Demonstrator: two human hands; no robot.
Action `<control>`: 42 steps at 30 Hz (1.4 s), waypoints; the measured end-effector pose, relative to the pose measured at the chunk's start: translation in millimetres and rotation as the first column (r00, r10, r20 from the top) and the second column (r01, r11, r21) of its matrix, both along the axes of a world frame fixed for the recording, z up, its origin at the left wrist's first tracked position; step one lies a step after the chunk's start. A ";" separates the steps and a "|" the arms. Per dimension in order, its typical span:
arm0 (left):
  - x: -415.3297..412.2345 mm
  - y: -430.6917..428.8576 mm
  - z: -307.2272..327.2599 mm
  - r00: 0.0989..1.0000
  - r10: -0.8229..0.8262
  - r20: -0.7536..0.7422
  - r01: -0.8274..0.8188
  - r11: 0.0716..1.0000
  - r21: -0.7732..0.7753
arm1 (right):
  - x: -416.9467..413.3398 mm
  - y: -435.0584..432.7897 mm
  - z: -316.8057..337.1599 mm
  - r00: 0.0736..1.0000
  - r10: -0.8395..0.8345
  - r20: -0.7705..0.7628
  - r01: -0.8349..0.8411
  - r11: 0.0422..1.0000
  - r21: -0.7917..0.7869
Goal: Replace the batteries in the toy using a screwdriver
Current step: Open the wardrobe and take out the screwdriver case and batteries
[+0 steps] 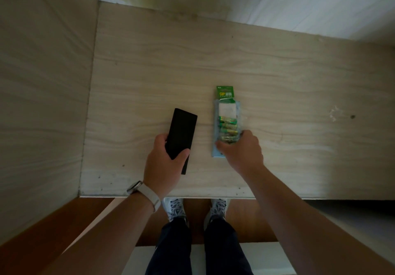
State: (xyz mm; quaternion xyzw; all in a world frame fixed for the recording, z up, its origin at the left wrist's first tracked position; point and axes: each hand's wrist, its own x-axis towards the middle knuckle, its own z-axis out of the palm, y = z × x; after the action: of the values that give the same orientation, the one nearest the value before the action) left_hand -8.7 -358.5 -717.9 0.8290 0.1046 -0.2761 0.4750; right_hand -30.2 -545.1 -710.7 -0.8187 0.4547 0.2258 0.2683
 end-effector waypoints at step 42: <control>-18.3 -12.8 2.4 0.998 0.049 -0.027 -0.051 0.995 -0.087 | -34.1 -13.9 -10.2 0.913 -0.303 0.275 0.143 0.866 0.478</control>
State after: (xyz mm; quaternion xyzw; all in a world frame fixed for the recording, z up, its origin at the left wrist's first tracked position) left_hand -27.0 -371.2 -715.4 0.8009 0.1189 -0.2790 0.5164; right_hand -64.3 -559.0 -720.9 -0.7021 0.4296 0.1462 0.5487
